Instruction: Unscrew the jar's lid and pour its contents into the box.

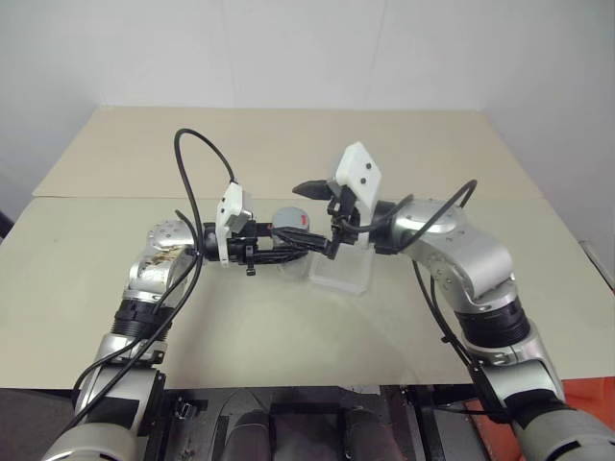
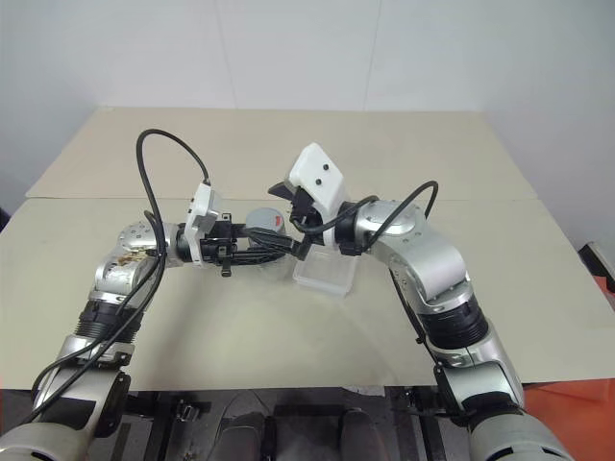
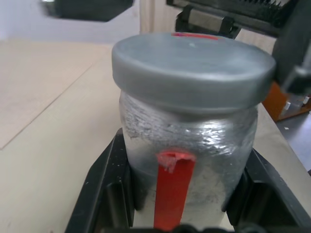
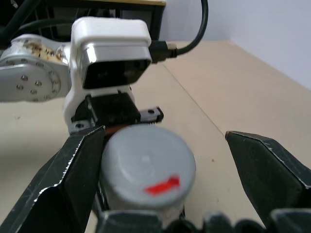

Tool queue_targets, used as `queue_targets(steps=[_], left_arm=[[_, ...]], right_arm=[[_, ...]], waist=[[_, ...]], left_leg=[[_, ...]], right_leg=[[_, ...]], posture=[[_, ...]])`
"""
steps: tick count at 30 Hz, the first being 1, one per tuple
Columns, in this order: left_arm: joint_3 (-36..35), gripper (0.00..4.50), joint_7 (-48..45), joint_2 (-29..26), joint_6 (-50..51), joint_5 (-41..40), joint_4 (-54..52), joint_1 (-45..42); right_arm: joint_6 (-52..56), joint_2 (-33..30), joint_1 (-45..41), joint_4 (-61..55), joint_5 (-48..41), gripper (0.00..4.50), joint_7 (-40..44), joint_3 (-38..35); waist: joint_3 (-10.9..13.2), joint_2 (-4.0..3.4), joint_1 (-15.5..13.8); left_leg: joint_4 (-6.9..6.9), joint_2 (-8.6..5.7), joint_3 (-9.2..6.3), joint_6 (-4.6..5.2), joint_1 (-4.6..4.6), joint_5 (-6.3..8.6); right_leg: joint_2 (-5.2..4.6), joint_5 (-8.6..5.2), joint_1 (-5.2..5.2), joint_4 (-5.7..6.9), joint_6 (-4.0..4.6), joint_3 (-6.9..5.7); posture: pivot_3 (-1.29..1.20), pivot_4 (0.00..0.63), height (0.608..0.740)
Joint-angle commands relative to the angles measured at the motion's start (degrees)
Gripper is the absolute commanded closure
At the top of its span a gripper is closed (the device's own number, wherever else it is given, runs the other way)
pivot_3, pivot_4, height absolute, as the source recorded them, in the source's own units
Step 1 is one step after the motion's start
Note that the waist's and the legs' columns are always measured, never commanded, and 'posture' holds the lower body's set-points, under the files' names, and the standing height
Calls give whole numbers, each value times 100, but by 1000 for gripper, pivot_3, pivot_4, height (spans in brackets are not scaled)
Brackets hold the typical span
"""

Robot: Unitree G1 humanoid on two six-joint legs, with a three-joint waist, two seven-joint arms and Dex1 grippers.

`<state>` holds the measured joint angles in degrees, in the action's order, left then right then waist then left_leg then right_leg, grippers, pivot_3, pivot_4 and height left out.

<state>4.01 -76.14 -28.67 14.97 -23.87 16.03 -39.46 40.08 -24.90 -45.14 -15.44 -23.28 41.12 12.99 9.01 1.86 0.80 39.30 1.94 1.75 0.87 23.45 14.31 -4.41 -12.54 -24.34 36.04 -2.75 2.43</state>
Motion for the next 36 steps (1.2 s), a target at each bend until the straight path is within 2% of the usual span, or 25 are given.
queue_targets(steps=[1,15,23,30,36], left_arm=[[-151,2587,-144,-89,-51,-179,-360,-6],[-156,2587,-225,-119,5,-198,-376,-7],[-100,2587,-149,20,-121,-65,-80,-119],[-69,2587,-99,238,-221,24,182,-346],[-78,2587,-112,313,-253,42,215,-412]], right_arm=[[-26,-281,71,-25,104,19,-133,-502],[-43,-644,462,-367,-175,19,58,-872],[-43,-580,332,-666,-610,19,307,-1021],[4,-104,-18,-572,-493,19,155,-513],[-100,183,-295,-168,110,19,-104,18]], waist=[[0,0,1],[0,0,3],[0,0,0],[0,0,7],[0,0,4]], left_leg=[[0,0,0,0,0,0],[0,0,1,0,-1,0],[0,0,1,0,-1,0],[0,0,0,0,-1,0],[0,-1,1,0,0,0]], right_leg=[[0,0,0,-1,0,0],[1,0,0,-8,0,2],[0,0,1,-9,0,2],[1,0,0,-5,0,2],[0,0,0,-1,0,1]], posture=[[0,150,740],[0,150,740],[0,150,740],[0,150,740],[0,150,740]])
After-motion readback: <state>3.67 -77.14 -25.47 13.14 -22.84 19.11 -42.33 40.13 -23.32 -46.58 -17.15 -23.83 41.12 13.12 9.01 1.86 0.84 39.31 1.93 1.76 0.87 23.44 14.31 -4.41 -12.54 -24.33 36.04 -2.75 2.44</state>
